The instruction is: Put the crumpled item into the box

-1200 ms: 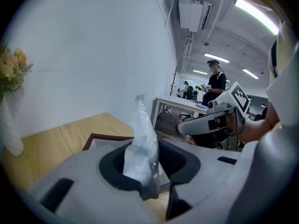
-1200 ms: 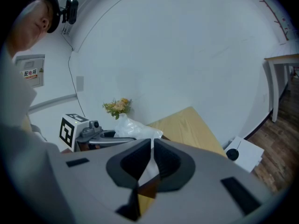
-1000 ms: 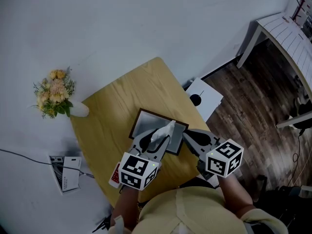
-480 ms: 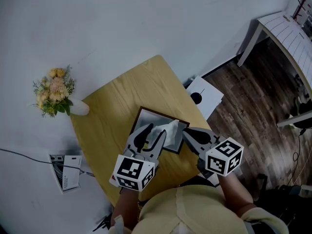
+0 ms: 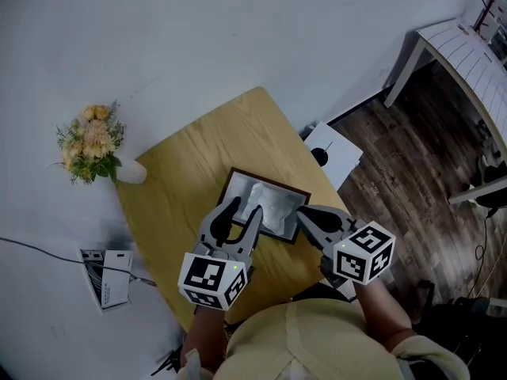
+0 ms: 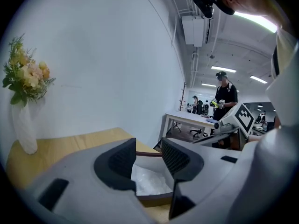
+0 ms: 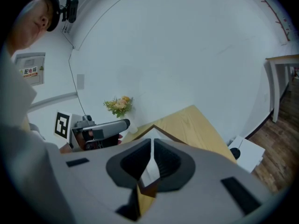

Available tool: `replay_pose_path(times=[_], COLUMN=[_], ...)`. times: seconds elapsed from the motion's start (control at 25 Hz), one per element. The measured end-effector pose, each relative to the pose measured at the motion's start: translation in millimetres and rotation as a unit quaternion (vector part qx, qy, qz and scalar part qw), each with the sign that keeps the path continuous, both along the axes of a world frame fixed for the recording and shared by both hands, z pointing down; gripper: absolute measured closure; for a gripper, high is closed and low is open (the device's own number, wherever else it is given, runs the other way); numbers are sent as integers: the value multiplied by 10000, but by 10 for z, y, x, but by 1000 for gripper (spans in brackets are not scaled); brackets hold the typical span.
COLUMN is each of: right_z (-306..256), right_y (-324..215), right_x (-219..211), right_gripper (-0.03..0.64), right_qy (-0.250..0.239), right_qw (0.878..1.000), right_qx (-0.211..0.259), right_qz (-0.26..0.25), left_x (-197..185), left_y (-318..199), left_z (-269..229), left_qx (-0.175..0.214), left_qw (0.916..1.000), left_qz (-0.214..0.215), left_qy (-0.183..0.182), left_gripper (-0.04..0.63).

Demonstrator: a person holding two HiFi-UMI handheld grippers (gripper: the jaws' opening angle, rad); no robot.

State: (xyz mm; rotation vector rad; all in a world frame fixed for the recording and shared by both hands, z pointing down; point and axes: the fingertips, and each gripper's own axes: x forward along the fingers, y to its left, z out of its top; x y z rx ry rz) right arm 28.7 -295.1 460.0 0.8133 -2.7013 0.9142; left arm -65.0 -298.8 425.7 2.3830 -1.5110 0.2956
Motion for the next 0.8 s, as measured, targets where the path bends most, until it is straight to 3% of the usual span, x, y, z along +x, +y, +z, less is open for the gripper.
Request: replay_pose_path(times=[0.28, 0.48, 0.8], right_z=[-44, -91, -177], right_y=[125, 237, 419], right_x=[-68, -96, -105], right_gripper=[583, 584, 584], right_qy=[50, 87, 134], right_qw=[10000, 9999, 9994], right_qx=[60, 131, 237], right_qz=[-6, 42, 203], left_x=[56, 5, -106], left_y=[179, 333, 534], left_z=[48, 61, 51], left_qx=[-209, -281, -304], left_qw=[9991, 9986, 9984], left_qz=[232, 261, 223], left_qy=[304, 369, 422], left_gripper=[445, 541, 566])
